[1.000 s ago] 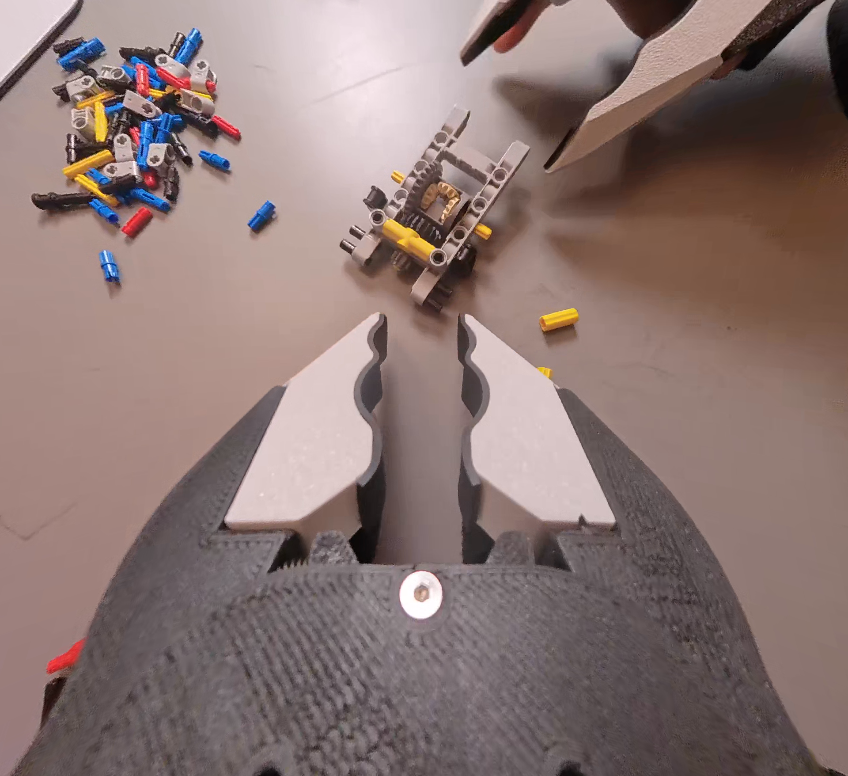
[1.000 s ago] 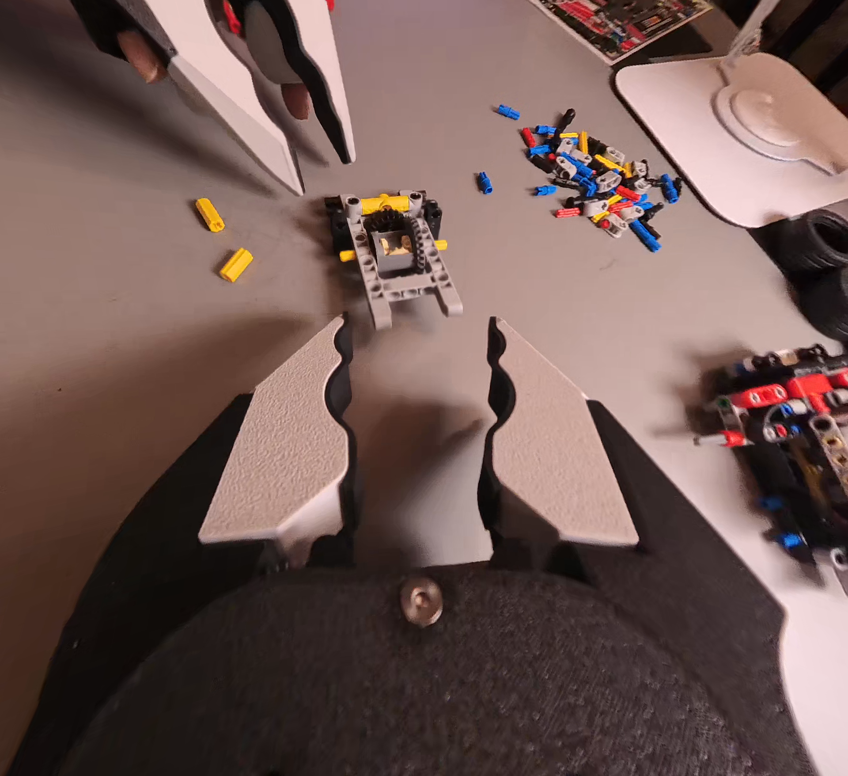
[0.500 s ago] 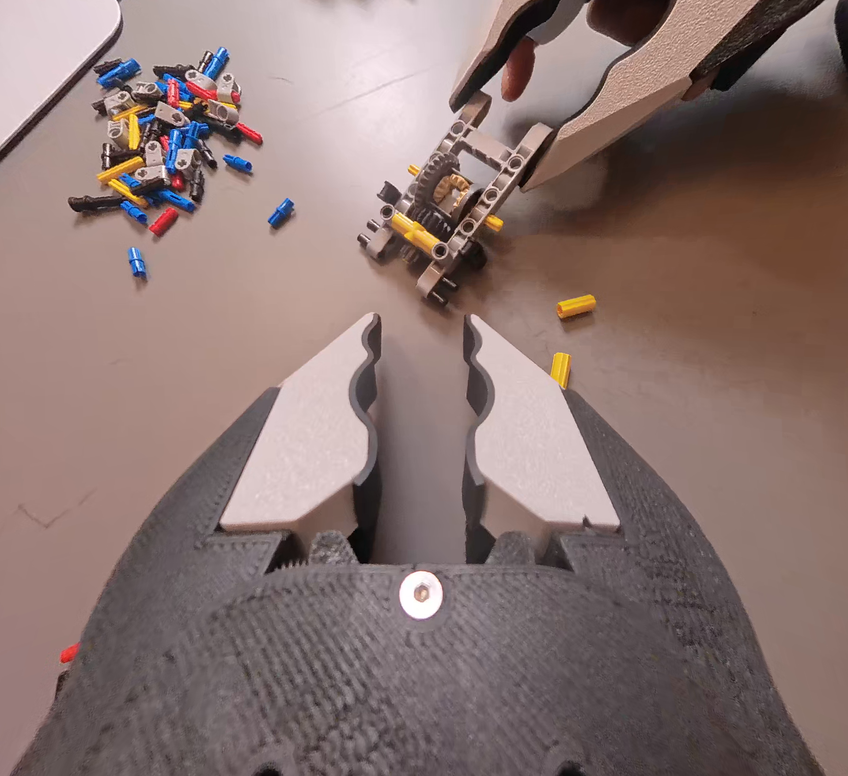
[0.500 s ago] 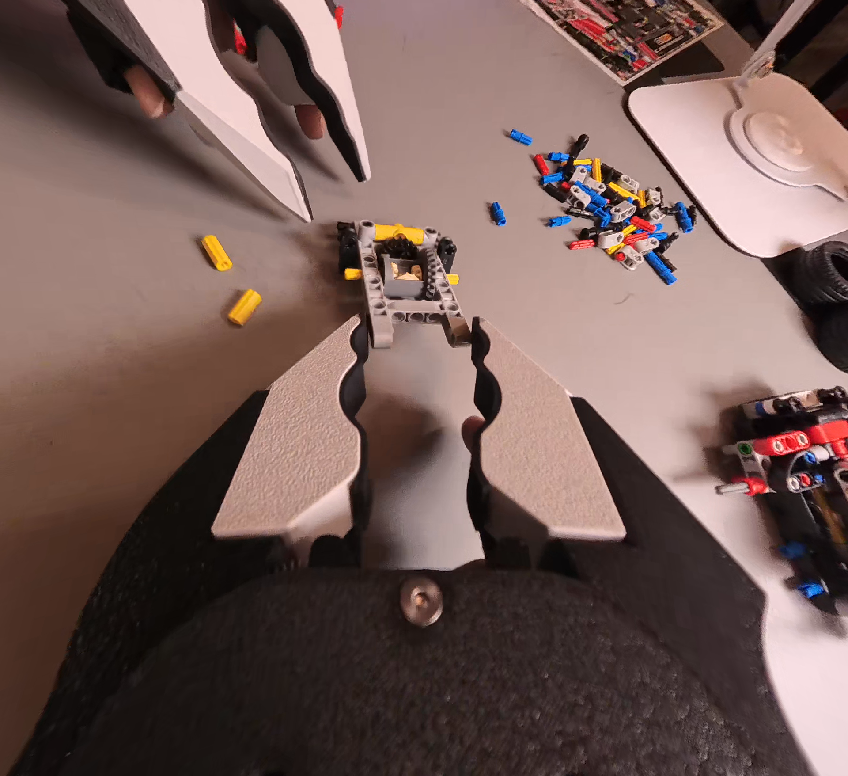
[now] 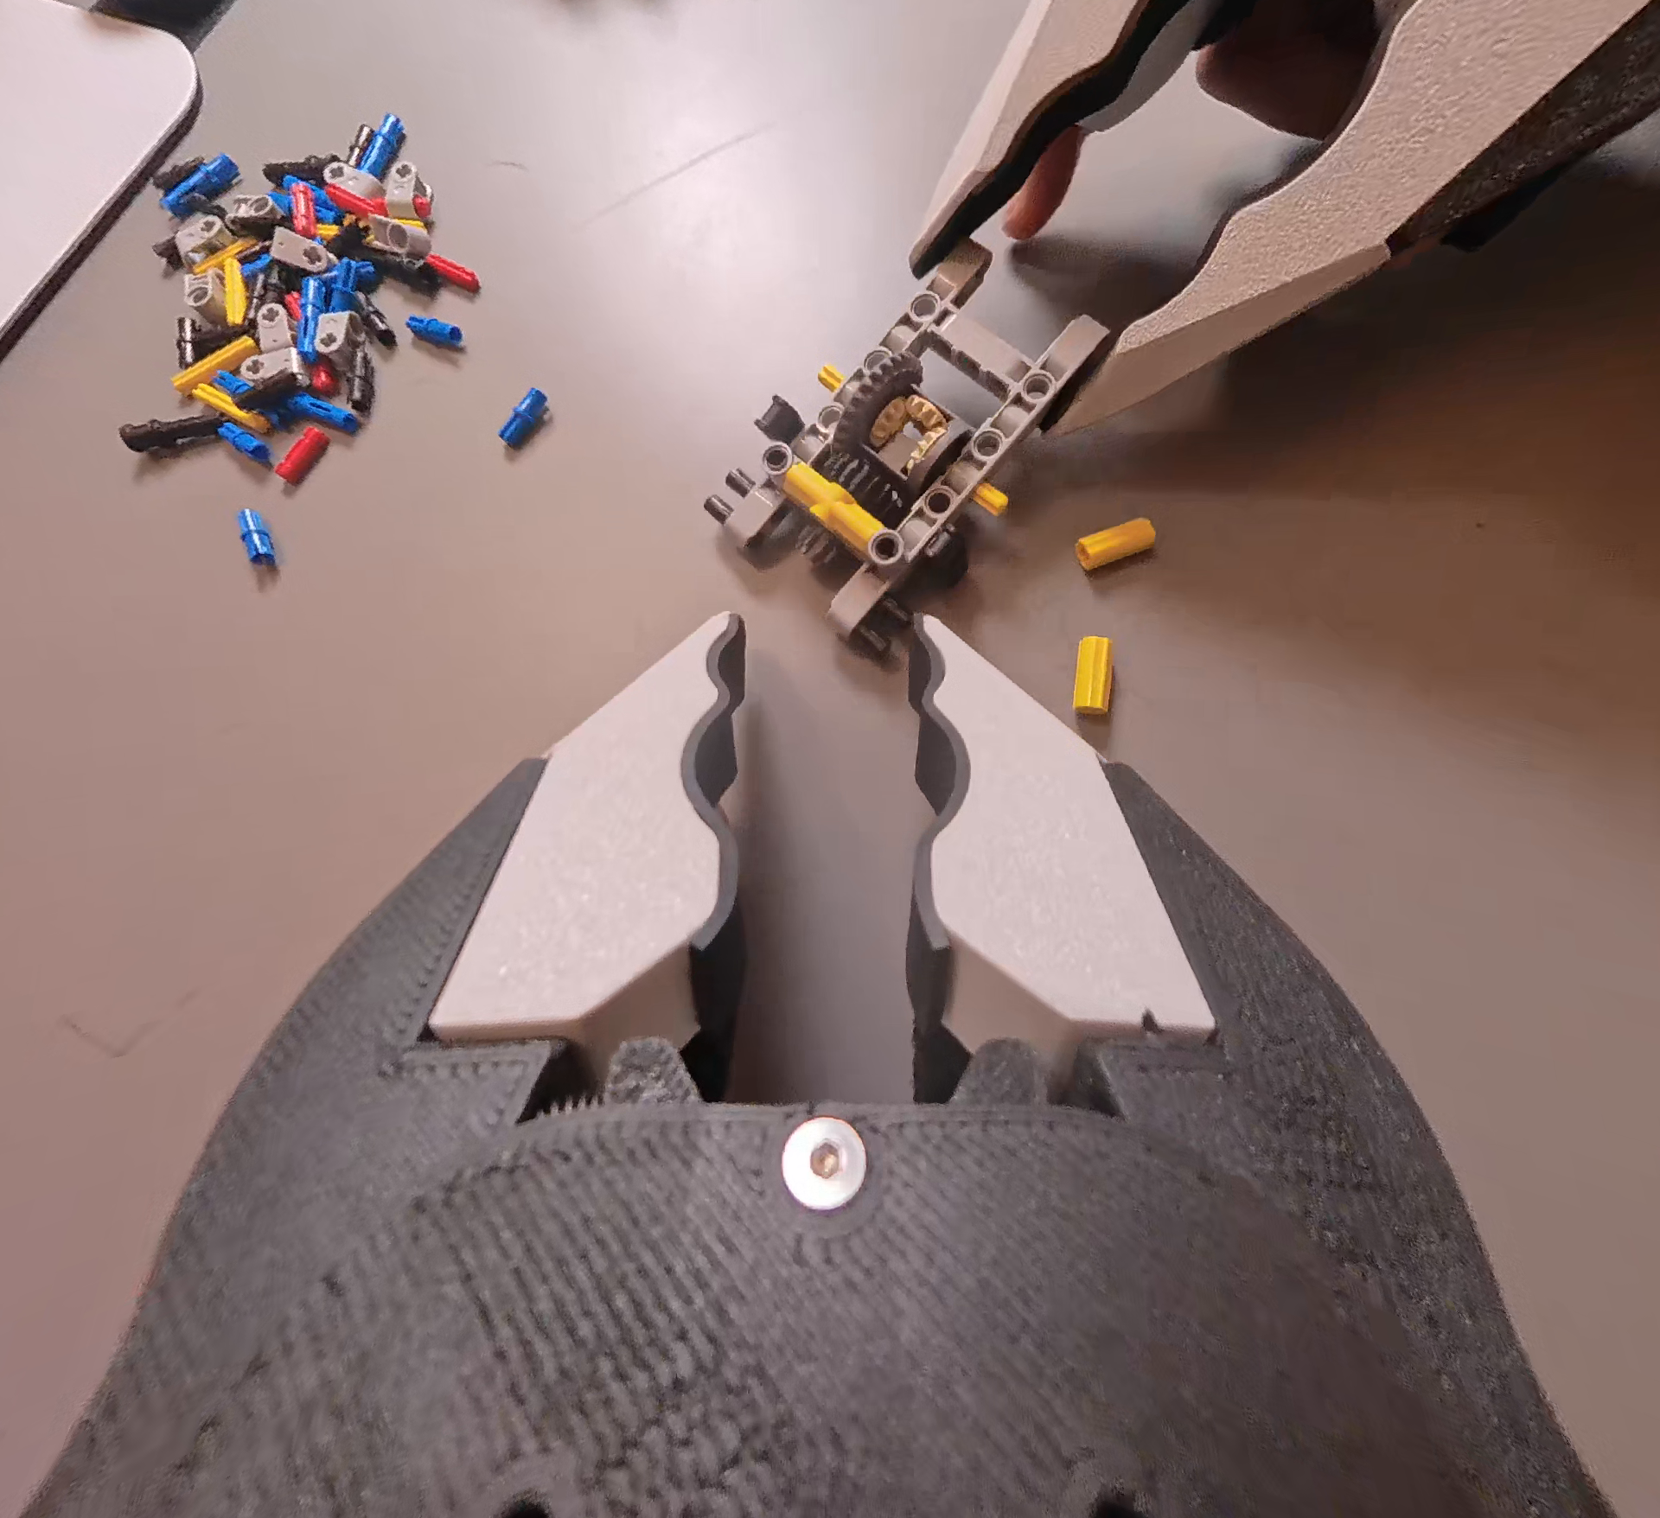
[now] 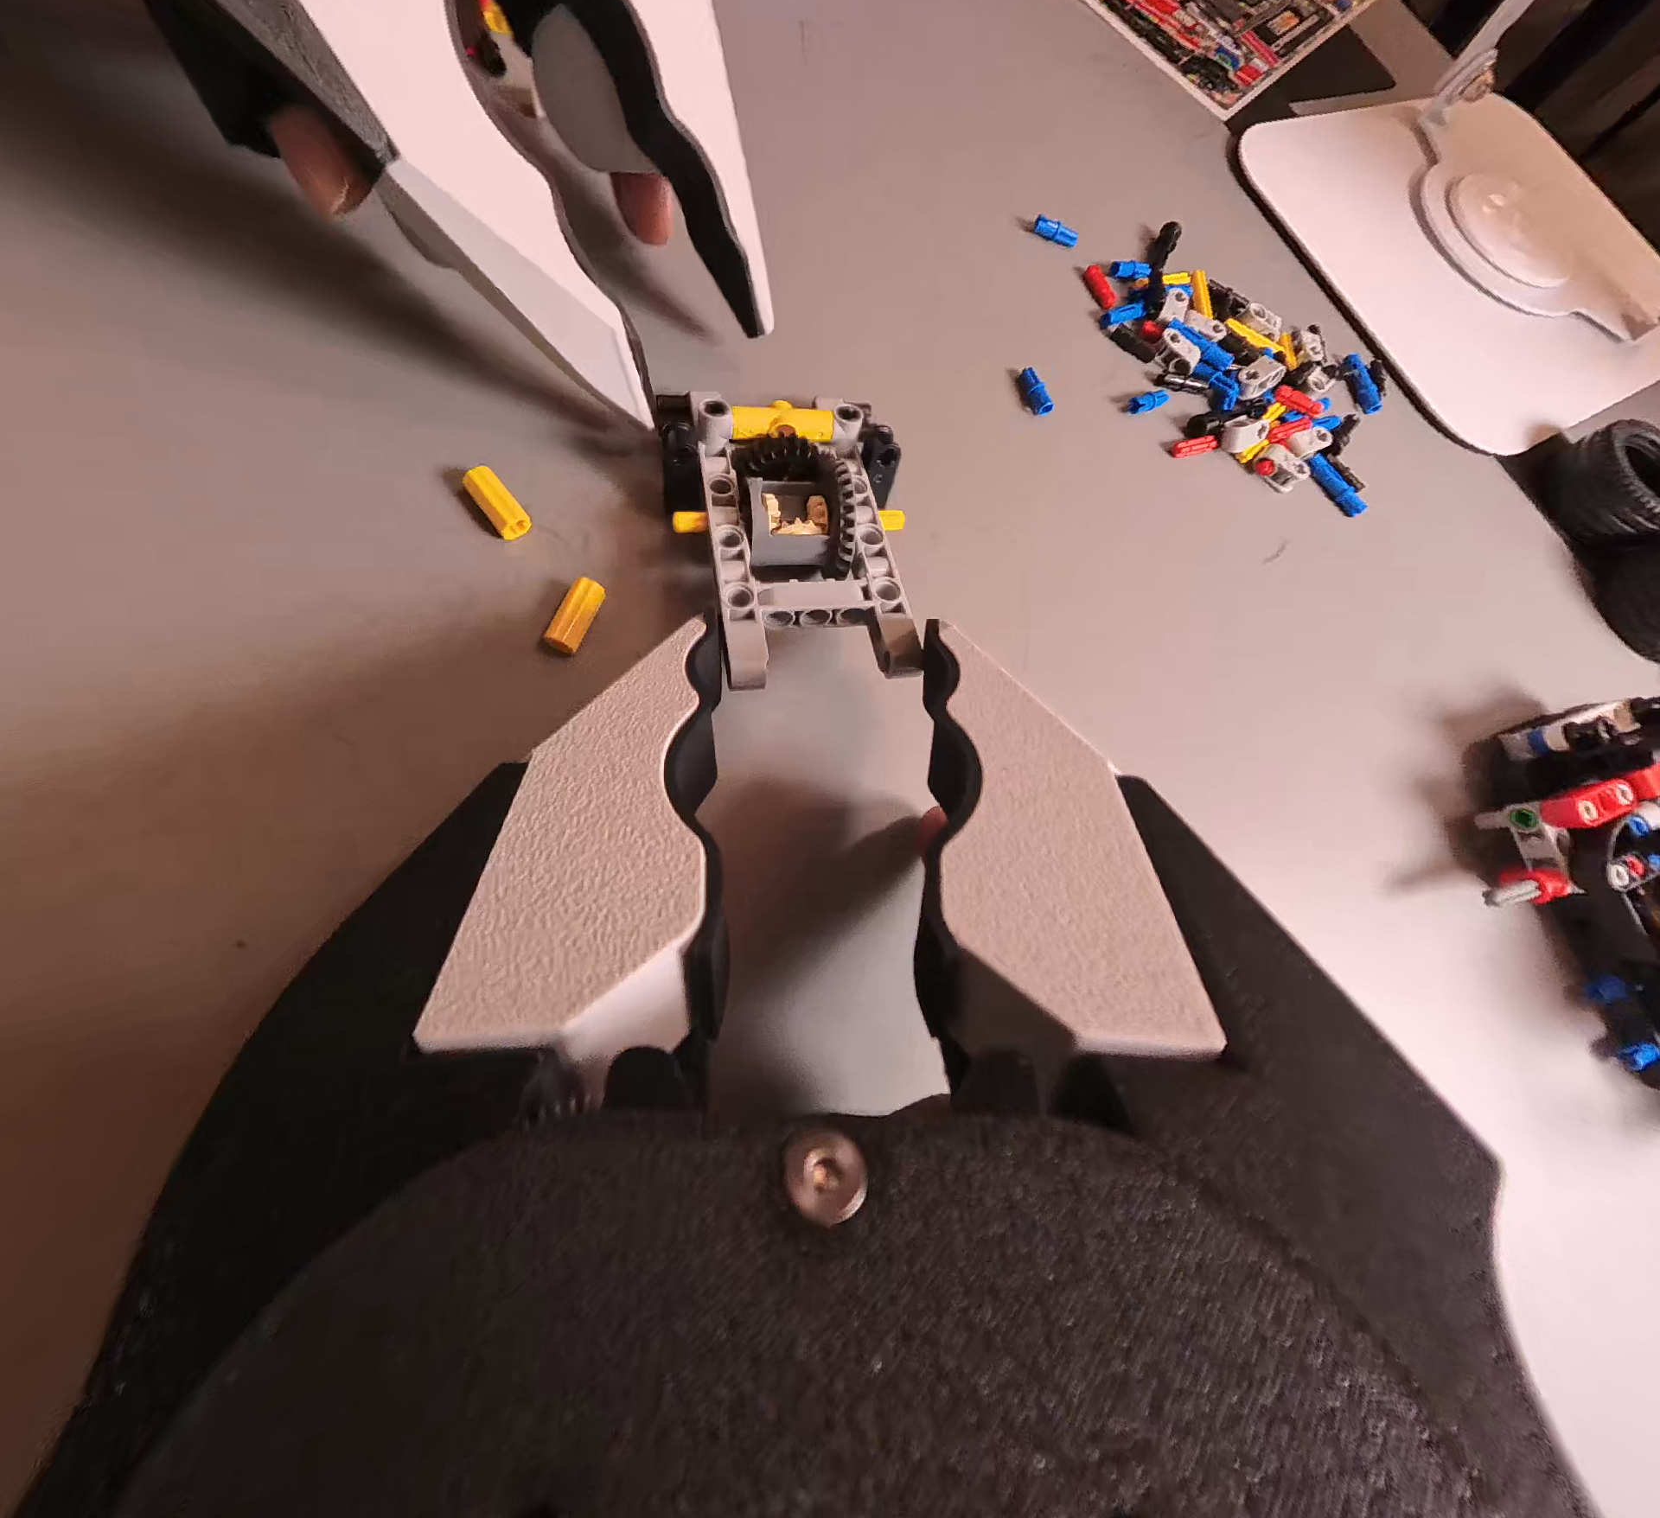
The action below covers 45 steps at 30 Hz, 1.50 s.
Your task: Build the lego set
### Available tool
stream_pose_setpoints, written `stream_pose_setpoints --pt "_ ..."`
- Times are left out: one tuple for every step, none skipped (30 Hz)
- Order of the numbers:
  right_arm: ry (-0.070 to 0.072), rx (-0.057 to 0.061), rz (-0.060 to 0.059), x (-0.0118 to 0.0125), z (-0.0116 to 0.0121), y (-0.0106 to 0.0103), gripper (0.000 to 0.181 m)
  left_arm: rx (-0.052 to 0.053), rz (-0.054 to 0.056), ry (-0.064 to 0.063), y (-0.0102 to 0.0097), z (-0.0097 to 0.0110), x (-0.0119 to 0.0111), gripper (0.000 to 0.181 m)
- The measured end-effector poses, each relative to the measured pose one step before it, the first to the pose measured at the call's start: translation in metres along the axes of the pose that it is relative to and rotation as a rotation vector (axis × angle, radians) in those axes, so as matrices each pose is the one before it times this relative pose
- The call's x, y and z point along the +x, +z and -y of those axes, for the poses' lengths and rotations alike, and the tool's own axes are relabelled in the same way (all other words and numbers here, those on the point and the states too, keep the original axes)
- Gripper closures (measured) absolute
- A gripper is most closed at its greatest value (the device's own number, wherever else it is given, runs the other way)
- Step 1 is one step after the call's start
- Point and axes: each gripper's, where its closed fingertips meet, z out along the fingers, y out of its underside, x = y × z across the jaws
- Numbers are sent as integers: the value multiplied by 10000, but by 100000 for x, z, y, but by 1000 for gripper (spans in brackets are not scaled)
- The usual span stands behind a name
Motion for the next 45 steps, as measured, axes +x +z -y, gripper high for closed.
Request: stream_pose_setpoints --pt "-148 52 118 17 56 -40 137 67 -63 215 -127 215 -135 144" --pt "-187 -68 139 11 -122 -19 138 72 -131 253 -83 291 -134 140" --pt "-169 -123 32 178 -176 -1 138 66 -199 276 -3 305 -130 134" --pt "-177 -48 -10 211 -62 -16 138 55 -215 261 105 226 -224 129" --pt "-145 -5 -34 217 23 -70 138 10 -250 197 231 68 -262 124" --pt "-71 -1 -9 167 41 -82 137 -73 -341 68 361 -166 -215 121" --pt "-16 -14 40 90 3 -117 137 -107 -403 -103 457 -257 -179 116" --pt "24 17 15 113 11 -147 136 -23 -428 -217 478 -113 -137 110" --pt "34 26 -39 205 -21 -185 136 78 -452 -199 393 118 22 107" --pt "28 -12 -40 205 -93 -206 136 122 -372 -100 210 315 73 105" --pt "41 -11 -57 217 -98 -264 135 158 -253 25 68 438 113 103" --pt "52 12 -62 168 -51 -318 135 127 -191 74 60 392 206 102" --pt "76 23 -23 31 -2 -367 136 21 -132 54 95 198 245 104" --pt "93 9 2 -91 36 -391 136 -90 -77 90 162 -31 300 105" --pt "79 49 45 -250 112 -372 136 -150 -27 165 172 -181 340 106" --pt "74 52 129 -463 125 -320 137 -129 28 191 155 -176 320 109" --pt "83 -16 202 -641 45 -223 138 -104 132 137 114 -132 177 114" --pt "87 -42 273 -818 22 -129 138 -103 176 74 47 -104 86 120" --pt "81 -7 284 -906 85 -14 139 -67 98 40 -13 -55 208 122" --pt "85 -23 223 -823 76 92 140 -14 81 0 -60 30 216 125" --pt "37 -79 190 -750 -34 188 140 -19 139 -32 -88 6 105 125" --pt "-38 -105 147 -609 -111 232 140 -45 152 -45 -72 -36 39 125" --pt "-73 -108 74 -375 -160 247 140 -19 120 -36 -95 -10 54 125" --pt "-65 -90 34 -179 -169 217 140 2 111 -18 -108 10 38 125" --pt "-13 -72 28 -38 -158 172 140 -10 136 -23 -99 -2 -20 125" --pt "41 -35 18 36 -118 83 140 6 156 -42 -92 -11 -75 125" --pt "70 -10 8 71 -70 3 141 45 130 -65 -85 26 -57 125" --pt "73 12 5 39 -7 -44 141 53 100 -80 -55 20 -14 125" --pt "57 33 -1 17 32 -56 141 47 83 -86 -22 -22 7 125" --pt "34 30 -5 -15 59 -35 141 11 74 -85 13 -85 35 125" --pt "22 12 -23 -19 46 4 141 -36 105 -83 40 -164 9 125" --pt "24 -19 -25 -28 -8 45 142 -55 126 -50 35 -195 -1 125" --pt "20 -23 7 -100 -18 92 142 -54 116 4 32 -193 53 125" --pt "16 -31 32 -166 -47 120 142 -34 88 4 19 -148 85 125" --pt "11 -52 24 -135 -53 149 142 3 50 -47 -21 -65 95 125" --pt "-37 2 -49 -16 53 112 142 12 28 -75 -31 -31 66 125" --pt "-31 -14 -11 -56 80 67 143 19 6 -52 -18 -41 60 125" --pt "26 -27 18 -70 85 80 142 43 -12 -21 -12 -17 64 125" --pt "32 -11 10 -46 89 89 143 42 -3 -22 -15 -10 2 125" --pt "9 -20 -3 -23 71 90 143 34 7 -36 4 14 -32 125" --pt "-4 -32 -22 -9 44 81 143 35 21 -32 31 40 -49 125" --pt "-14 -35 -20 -5 48 72 143 25 32 -16 51 51 -55 125" --pt "-12 -35 -17 -5 20 56 143 2 24 -1 78 44 -35 125" --pt "10 -33 -27 34 22 50 143 -7 10 7 75 61 -14 125" --pt "28 -27 -15 13 30 54 144 -3 1 -5 73 49 -7 125"
